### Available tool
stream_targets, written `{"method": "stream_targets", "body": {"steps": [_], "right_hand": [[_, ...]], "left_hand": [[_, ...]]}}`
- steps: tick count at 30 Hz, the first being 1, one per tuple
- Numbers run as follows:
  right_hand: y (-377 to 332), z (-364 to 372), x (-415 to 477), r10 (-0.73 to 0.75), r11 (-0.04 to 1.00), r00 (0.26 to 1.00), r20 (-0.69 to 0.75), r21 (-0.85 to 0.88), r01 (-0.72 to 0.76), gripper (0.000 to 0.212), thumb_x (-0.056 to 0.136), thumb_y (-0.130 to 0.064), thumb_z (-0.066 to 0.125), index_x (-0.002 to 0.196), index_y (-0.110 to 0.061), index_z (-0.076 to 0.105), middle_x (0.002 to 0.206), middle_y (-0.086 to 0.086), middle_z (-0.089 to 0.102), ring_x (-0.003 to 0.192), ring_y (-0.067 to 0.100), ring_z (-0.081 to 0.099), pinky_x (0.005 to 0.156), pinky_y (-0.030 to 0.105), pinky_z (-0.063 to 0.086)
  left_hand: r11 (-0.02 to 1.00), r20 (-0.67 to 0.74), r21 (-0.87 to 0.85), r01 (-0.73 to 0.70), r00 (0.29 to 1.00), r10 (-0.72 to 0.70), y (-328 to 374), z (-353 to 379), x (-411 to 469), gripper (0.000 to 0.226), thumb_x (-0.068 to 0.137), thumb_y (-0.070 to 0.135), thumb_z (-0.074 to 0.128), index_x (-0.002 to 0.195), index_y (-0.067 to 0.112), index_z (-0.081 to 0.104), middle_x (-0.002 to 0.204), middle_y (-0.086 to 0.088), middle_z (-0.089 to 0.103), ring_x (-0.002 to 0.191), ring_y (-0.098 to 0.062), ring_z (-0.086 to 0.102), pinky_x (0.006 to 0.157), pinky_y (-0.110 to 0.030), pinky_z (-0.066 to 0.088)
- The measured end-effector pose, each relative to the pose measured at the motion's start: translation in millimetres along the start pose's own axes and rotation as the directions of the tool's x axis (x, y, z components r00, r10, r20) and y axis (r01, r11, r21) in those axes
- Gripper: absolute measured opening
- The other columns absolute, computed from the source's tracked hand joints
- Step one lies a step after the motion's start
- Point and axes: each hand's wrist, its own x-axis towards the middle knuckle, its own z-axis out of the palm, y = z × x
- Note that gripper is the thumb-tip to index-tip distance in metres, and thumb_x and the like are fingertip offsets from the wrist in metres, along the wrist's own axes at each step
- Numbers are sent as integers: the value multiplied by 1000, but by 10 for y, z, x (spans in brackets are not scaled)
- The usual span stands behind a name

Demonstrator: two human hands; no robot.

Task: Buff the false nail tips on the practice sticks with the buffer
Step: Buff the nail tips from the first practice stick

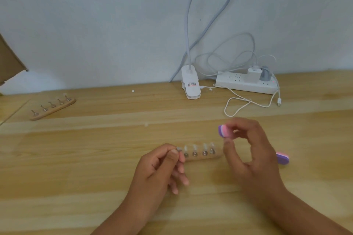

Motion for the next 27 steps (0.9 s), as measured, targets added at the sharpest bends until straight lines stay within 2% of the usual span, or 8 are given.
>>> {"method": "stream_targets", "body": {"steps": [3, 6, 8, 11, 15, 22, 24, 27], "right_hand": [[-5, -71, 223, 199, 978, 979, 39, 64, -201, 21, 82, -10, 48, 89, -30, 52, 83, -9, 59, 75, 12, 52, 69, 15, 39], [-44, 53, 653, 281, 931, 907, 313, 142, -337, 14, 80, -19, 38, 78, -20, 51, 62, -4, 43, 59, 20, 37, 55, 34, 32], [-72, 359, 919, 302, 936, 809, 505, 3, -351, 19, 82, -30, 40, 75, -19, 54, 57, -11, 41, 56, 11, 36, 55, 30, 31], [-106, 980, 1159, 279, 958, 674, 684, -246, -147, 13, 89, -39, 59, 87, -27, 65, 66, -15, 49, 65, 3, 45, 67, 28, 36], [-65, 1582, 1249, 205, 906, 547, 811, -369, 207, 25, 94, -39, 64, 116, -28, 68, 121, -7, 63, 115, 14, 53, 90, 30, 41], [-16, 1841, 1339, 85, 784, 552, 830, -398, 477, 12, 93, -32, 61, 100, -25, 69, 118, 1, 65, 112, 25, 60, 78, 29, 36], [-62, 1798, 1341, 56, 756, 540, 840, -389, 527, 6, 92, -27, 58, 89, -25, 63, 110, 1, 67, 106, 26, 62, 73, 29, 36], [-159, 1534, 1323, 15, 802, 613, 790, -376, 465, 12, 91, -27, 56, 86, -21, 66, 100, -1, 68, 96, 22, 60, 68, 28, 35]], "left_hand": [[999, -195, 30, -20, 980, 25, 18, -141, 65, 27, 97, 9, 49, 76, 5, 65, 67, -7, 64, 59, -22, 66, 41, -25, 45], [1000, -330, -6, 13, 944, -14, 13, -272, 162, 22, 96, 2, 51, 81, 1, 67, 72, -6, 67, 64, -17, 67, 43, -24, 48], [999, -358, -22, 26, 933, -32, -11, -299, 186, 17, 93, -1, 56, 81, 0, 69, 75, -6, 69, 65, -15, 67, 44, -23, 50], [999, -334, 24, 26, 942, -16, -61, -276, 160, 22, 86, -7, 64, 74, 8, 75, 73, -8, 73, 62, -12, 65, 46, -21, 50], [999, -326, 25, 38, 945, -28, -105, -291, 160, 36, 82, -9, 68, 69, 23, 79, 73, -9, 75, 62, -12, 65, 48, -21, 50], [1000, -323, -2, 18, 946, -18, -112, -331, 175, 13, 69, 11, 72, 75, 20, 79, 68, -11, 73, 57, -14, 64, 52, -22, 52], [1000, -331, -9, 21, 943, -23, -129, -347, 177, 21, 77, -1, 73, 75, 18, 79, 69, -11, 73, 60, -16, 66, 53, -24, 53], [999, -338, -29, 27, 940, -36, -116, -366, 170, 26, 82, -10, 68, 74, 12, 78, 71, -12, 74, 63, -19, 68, 53, -24, 54]]}}
